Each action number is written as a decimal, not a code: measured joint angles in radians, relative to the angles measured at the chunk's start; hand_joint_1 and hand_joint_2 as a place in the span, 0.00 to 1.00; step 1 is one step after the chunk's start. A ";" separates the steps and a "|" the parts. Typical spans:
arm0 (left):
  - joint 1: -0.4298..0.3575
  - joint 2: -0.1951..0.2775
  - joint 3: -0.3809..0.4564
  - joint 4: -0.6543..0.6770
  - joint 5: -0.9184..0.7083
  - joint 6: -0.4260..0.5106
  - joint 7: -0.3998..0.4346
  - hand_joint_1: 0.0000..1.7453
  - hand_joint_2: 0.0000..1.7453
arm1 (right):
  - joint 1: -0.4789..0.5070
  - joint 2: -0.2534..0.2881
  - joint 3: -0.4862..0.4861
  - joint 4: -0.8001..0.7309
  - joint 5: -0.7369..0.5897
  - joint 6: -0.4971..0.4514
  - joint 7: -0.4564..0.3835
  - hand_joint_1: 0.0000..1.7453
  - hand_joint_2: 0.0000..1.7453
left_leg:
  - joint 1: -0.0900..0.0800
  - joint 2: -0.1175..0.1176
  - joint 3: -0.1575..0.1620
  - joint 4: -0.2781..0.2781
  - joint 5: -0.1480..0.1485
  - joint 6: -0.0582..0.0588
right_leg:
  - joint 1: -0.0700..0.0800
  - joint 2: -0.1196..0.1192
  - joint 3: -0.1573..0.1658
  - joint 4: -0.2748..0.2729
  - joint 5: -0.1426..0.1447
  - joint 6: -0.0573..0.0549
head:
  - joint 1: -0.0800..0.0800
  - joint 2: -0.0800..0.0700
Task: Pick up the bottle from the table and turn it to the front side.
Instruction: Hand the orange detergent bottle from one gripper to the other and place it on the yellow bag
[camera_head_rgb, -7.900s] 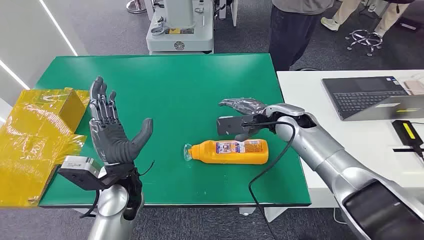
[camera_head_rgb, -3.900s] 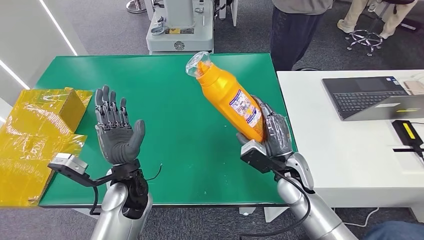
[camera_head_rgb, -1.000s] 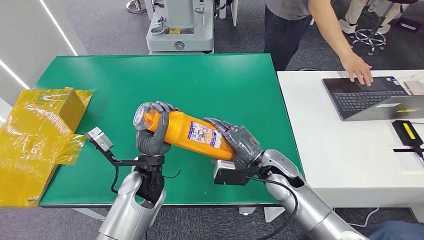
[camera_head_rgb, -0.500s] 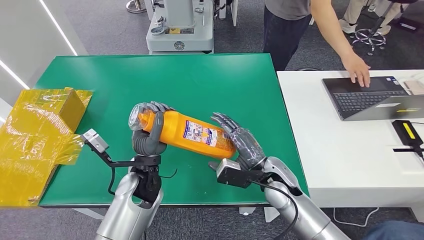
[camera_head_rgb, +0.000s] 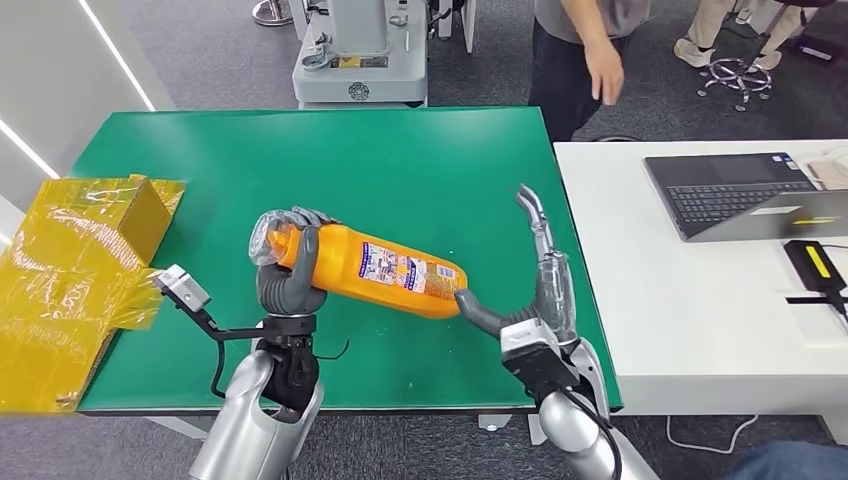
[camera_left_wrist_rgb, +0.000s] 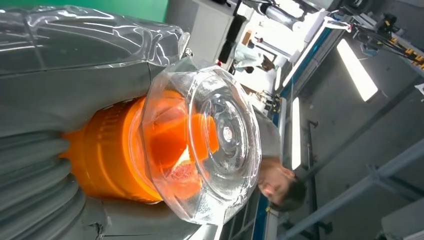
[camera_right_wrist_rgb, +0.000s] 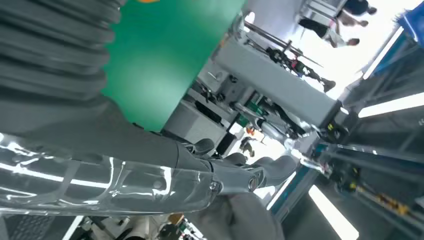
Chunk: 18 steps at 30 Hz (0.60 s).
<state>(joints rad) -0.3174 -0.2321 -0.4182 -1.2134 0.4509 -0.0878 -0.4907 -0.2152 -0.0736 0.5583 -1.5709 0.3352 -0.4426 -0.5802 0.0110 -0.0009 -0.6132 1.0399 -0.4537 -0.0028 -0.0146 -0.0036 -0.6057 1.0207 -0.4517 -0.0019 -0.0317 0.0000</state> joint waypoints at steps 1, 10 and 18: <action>0.001 0.001 0.000 -0.001 0.001 0.005 0.000 1.00 1.00 | 0.014 0.000 0.000 -0.016 -0.010 -0.016 -0.006 0.00 1.00 | 0.000 0.000 0.000 0.000 0.000 0.000 | 0.000 0.000 0.000 0.000 0.000 0.000 | 0.000 0.000; 0.027 0.009 0.006 -0.049 -0.031 0.083 -0.004 1.00 1.00 | 0.091 0.006 0.000 -0.099 -0.113 -0.076 -0.038 0.00 1.00 | 0.000 0.000 0.000 0.000 0.000 0.000 | 0.000 0.000 0.000 0.000 0.000 0.000 | 0.000 0.000; 0.033 0.062 0.020 -0.116 -0.198 0.147 0.035 1.00 1.00 | 0.128 0.035 0.006 -0.114 -0.135 -0.085 -0.051 0.00 1.00 | 0.000 0.000 0.000 0.000 0.000 0.000 | 0.000 0.000 0.000 0.000 0.000 0.000 | 0.000 0.000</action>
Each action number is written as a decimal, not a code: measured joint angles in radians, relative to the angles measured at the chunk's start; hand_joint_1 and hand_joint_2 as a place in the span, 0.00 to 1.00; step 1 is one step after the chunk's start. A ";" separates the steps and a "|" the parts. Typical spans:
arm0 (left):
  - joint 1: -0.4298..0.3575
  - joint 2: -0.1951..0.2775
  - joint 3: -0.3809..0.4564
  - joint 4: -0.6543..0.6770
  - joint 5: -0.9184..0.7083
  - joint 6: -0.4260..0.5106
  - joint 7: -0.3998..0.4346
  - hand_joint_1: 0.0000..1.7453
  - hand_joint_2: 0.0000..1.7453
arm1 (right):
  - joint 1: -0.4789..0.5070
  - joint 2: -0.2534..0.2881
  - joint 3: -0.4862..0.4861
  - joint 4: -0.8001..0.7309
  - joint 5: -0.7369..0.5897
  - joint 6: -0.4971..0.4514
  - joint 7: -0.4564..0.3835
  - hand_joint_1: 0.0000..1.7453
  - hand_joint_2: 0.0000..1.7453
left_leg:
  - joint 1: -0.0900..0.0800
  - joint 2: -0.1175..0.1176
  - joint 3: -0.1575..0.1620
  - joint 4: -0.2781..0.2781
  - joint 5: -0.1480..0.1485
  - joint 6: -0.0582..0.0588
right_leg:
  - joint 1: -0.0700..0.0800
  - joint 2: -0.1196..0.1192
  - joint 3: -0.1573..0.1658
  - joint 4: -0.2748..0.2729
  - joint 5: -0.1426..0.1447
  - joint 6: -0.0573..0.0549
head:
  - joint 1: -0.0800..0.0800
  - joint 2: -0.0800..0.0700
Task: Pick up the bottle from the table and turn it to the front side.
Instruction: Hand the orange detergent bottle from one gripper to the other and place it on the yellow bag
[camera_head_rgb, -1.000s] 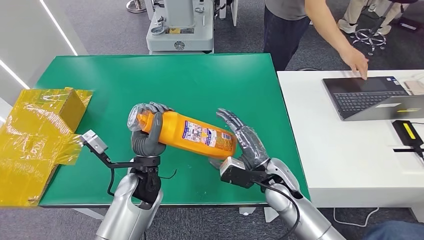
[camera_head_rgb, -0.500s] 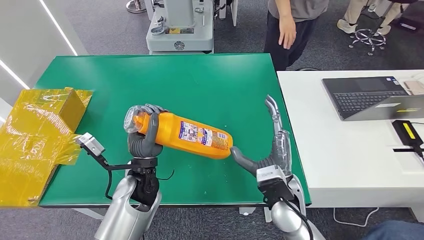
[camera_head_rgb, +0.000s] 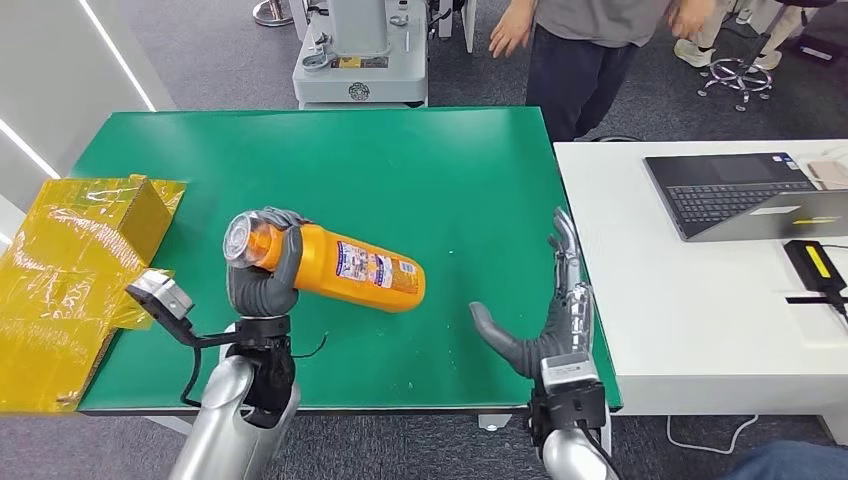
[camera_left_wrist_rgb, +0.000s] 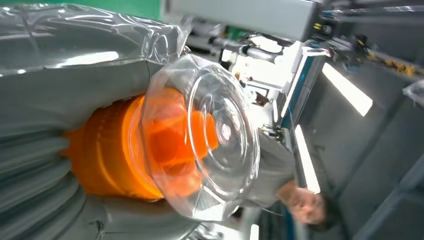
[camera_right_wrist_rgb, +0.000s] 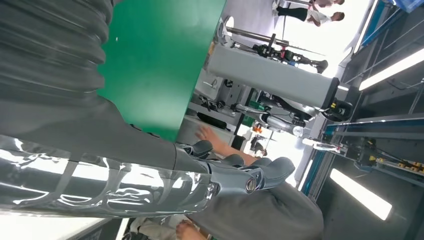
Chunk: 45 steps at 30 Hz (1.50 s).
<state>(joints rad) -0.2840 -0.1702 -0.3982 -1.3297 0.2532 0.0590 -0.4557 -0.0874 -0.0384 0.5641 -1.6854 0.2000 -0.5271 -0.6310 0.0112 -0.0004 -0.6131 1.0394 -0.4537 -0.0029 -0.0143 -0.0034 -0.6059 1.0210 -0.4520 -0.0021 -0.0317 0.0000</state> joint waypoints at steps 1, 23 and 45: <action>-0.004 0.009 0.005 -0.006 -0.043 0.012 0.008 1.00 1.00 | 0.004 0.005 0.000 0.000 0.004 -0.002 -0.002 0.00 1.00 | 0.000 0.000 0.000 0.000 0.000 0.000 | 0.000 0.000 0.000 0.000 0.000 0.000 | 0.000 0.000; -0.314 0.324 0.027 0.223 -1.254 0.408 0.175 1.00 1.00 | 0.058 0.062 0.000 -0.034 0.031 0.081 0.003 0.00 1.00 | 0.000 0.001 0.000 0.000 0.001 0.000 | 0.000 0.002 -0.001 0.001 0.000 -0.001 | 0.000 0.000; -0.469 0.370 -0.135 0.729 -1.559 0.380 0.257 1.00 1.00 | 0.118 0.077 -0.028 -0.077 0.062 0.121 -0.004 0.00 1.00 | 0.000 0.003 0.000 0.000 0.000 -0.001 | 0.000 0.004 -0.002 0.001 0.000 -0.001 | 0.000 0.000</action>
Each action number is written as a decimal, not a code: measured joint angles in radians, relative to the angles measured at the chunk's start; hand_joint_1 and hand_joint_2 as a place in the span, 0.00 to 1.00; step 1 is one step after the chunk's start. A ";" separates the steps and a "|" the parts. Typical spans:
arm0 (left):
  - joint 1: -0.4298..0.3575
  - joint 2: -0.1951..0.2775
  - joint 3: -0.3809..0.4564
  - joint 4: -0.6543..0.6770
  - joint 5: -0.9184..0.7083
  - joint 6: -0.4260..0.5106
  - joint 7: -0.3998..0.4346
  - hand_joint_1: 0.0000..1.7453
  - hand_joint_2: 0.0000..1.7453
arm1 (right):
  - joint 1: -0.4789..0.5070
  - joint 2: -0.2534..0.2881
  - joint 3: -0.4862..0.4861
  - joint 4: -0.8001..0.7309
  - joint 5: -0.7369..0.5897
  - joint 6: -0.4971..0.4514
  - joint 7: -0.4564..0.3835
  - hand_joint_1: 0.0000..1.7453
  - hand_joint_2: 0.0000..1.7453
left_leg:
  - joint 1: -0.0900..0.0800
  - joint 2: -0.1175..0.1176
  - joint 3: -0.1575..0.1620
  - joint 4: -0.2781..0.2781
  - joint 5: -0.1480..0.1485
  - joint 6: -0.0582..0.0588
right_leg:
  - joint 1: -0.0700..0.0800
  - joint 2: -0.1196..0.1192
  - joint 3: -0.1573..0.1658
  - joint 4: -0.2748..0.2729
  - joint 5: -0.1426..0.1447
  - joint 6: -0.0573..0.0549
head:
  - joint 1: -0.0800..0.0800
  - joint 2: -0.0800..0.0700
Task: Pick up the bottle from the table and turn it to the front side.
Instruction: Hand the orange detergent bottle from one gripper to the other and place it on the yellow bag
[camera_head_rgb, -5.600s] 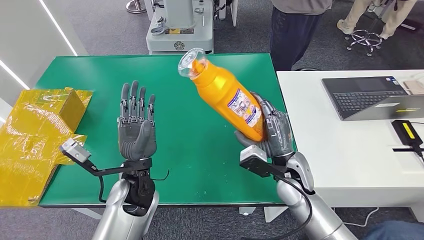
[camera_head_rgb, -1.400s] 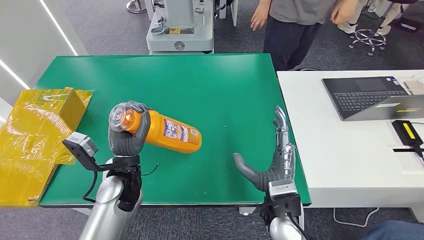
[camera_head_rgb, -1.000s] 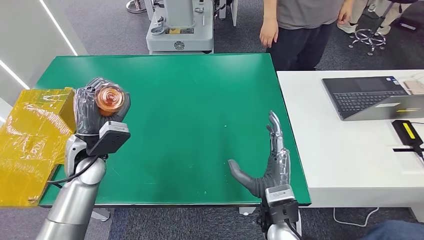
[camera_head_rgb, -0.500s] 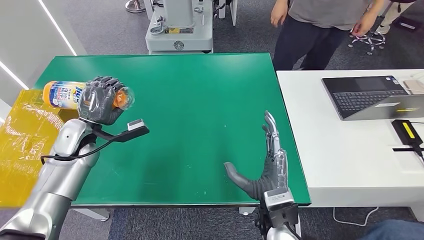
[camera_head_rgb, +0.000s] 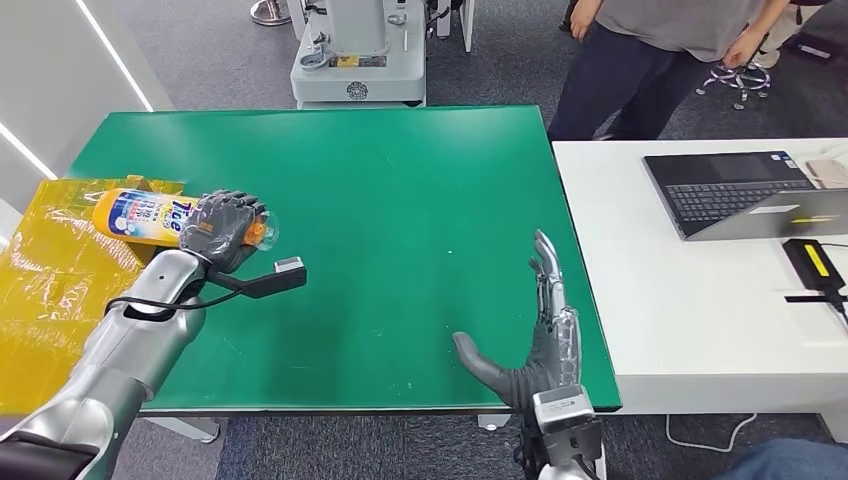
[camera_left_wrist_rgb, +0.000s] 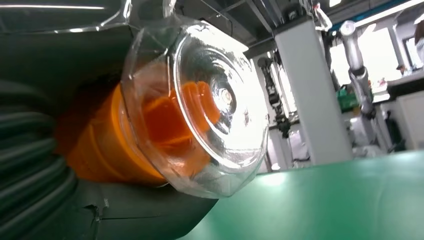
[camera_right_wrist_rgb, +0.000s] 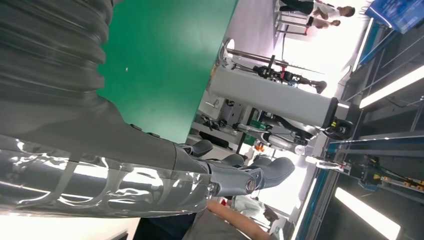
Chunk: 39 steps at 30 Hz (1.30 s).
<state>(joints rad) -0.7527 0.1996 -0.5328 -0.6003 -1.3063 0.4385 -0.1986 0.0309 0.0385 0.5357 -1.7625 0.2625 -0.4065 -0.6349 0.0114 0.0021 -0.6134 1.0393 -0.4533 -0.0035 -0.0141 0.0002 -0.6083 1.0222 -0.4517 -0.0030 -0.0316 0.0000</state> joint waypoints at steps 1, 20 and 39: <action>-0.003 0.001 -0.002 0.019 -0.011 -0.001 0.009 1.00 1.00 | 0.001 0.000 -0.001 -0.002 0.001 -0.001 0.000 0.00 1.00 | 0.000 0.000 0.000 0.000 0.000 0.000 | 0.000 0.000 0.000 0.000 0.000 0.000 | 0.000 0.000; -0.017 0.094 -0.080 0.189 -0.211 0.049 0.029 1.00 1.00 | 0.010 0.002 -0.049 -0.031 0.030 -0.027 -0.012 0.00 1.00 | 0.000 0.001 0.000 0.000 0.000 0.000 | 0.000 0.001 0.000 0.000 0.000 0.000 | 0.000 0.000; -0.023 0.063 -0.050 0.237 -0.099 -0.069 -0.017 1.00 1.00 | 0.009 0.010 -0.049 -0.031 0.042 -0.050 -0.016 0.00 1.00 | 0.000 0.001 0.000 0.000 0.000 0.000 | 0.000 0.000 0.000 0.000 0.000 0.000 | 0.000 0.000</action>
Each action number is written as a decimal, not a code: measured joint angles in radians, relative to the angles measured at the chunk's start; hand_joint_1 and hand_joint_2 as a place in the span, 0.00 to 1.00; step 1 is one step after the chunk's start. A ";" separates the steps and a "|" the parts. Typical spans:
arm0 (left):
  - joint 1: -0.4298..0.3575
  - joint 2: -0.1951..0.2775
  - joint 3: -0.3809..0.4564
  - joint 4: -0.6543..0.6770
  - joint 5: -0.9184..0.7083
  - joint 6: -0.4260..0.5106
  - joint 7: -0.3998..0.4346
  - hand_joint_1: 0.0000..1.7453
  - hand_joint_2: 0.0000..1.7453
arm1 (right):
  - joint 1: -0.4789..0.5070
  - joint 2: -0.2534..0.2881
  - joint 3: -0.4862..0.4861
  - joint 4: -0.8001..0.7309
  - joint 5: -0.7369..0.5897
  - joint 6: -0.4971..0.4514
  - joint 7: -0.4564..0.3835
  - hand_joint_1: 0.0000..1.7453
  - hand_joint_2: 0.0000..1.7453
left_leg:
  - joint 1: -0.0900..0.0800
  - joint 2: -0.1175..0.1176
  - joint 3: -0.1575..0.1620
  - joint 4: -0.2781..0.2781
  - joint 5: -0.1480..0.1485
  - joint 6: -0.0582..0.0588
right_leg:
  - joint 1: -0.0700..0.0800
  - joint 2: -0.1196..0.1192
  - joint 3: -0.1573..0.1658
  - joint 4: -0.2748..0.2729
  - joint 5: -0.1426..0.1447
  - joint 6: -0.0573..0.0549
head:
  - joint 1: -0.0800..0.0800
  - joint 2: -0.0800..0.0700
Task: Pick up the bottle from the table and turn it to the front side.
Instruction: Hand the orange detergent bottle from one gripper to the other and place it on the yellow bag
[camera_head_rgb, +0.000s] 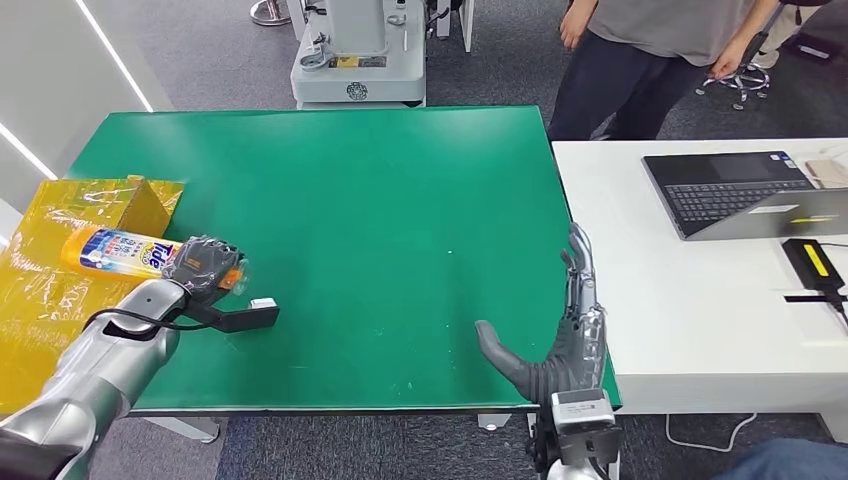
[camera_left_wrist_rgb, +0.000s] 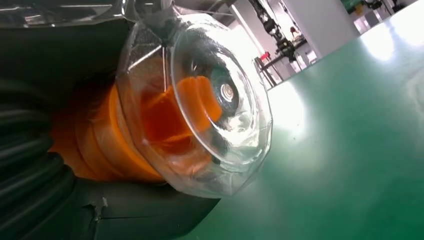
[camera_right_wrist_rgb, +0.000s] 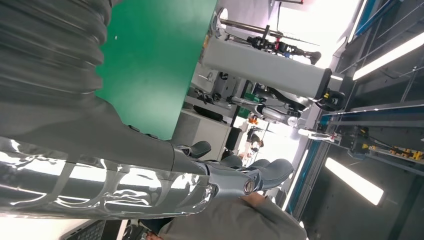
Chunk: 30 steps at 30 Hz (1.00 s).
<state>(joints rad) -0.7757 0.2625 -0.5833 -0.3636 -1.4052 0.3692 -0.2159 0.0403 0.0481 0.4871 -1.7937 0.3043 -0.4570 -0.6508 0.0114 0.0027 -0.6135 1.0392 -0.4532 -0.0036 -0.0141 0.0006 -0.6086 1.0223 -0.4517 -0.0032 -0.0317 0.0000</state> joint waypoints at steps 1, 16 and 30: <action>0.000 -0.002 0.002 0.002 0.001 -0.005 -0.002 1.00 1.00 | 0.000 0.000 0.000 0.000 0.000 0.000 0.000 0.00 1.00 | 0.000 0.000 0.000 0.000 0.000 0.000 | 0.000 0.000 0.000 0.000 0.000 0.000 | 0.000 0.000; 0.014 -0.035 0.013 0.020 -0.002 -0.023 0.005 1.00 1.00 | -0.003 0.000 0.000 0.000 -0.001 0.005 0.000 0.00 1.00 | 0.000 0.000 0.000 0.000 0.000 0.000 | 0.000 0.000 0.000 0.000 0.000 0.000 | 0.000 0.000; 0.038 -0.043 0.027 0.026 -0.001 -0.026 0.032 0.50 1.00 | -0.006 0.000 0.000 0.003 -0.014 0.011 -0.006 0.00 1.00 | 0.000 0.000 -0.001 0.000 0.000 0.000 | 0.000 0.000 0.000 0.000 0.000 0.000 | 0.000 0.000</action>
<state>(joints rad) -0.7382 0.2192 -0.5564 -0.3380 -1.4062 0.3428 -0.1839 0.0338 0.0481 0.4871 -1.7904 0.2902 -0.4459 -0.6570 0.0114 0.0026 -0.6140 1.0391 -0.4534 -0.0036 -0.0141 0.0006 -0.6087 1.0223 -0.4518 -0.0032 -0.0317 0.0000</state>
